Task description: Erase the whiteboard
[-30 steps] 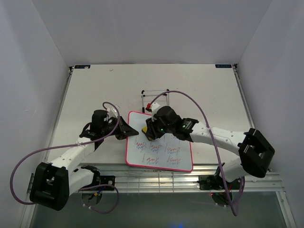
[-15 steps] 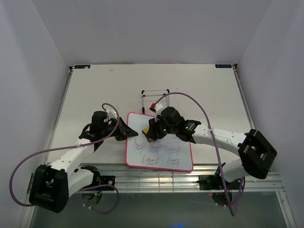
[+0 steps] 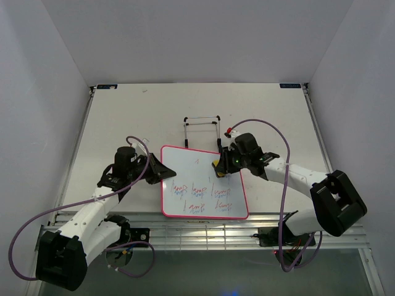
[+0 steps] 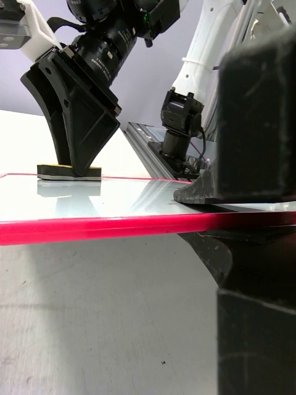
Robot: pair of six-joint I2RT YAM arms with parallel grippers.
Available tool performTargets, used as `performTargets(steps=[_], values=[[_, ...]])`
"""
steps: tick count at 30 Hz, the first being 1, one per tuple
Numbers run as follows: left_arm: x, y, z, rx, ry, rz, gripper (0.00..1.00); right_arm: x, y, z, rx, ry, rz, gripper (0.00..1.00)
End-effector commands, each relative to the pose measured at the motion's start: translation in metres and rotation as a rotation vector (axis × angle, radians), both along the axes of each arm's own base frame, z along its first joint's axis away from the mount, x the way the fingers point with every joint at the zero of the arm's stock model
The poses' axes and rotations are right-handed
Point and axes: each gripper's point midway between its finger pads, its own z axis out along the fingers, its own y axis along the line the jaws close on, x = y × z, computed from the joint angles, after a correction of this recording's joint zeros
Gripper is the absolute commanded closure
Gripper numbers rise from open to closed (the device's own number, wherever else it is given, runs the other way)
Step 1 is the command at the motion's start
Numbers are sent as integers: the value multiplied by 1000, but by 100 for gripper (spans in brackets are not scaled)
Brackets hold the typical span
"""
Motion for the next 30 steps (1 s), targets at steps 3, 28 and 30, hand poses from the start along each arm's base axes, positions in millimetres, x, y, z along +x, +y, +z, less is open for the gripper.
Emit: performTargets(steps=[3, 28, 30], values=[[40, 39, -15, 213, -188, 164, 100, -69, 4, -49, -207, 294, 174, 90], [31, 35, -23, 213, -165, 103, 100, -18, -16, -69, -317, 330, 93, 90], [30, 34, -22, 214, -168, 99, 100, -18, -22, -69, -313, 325, 86, 90]])
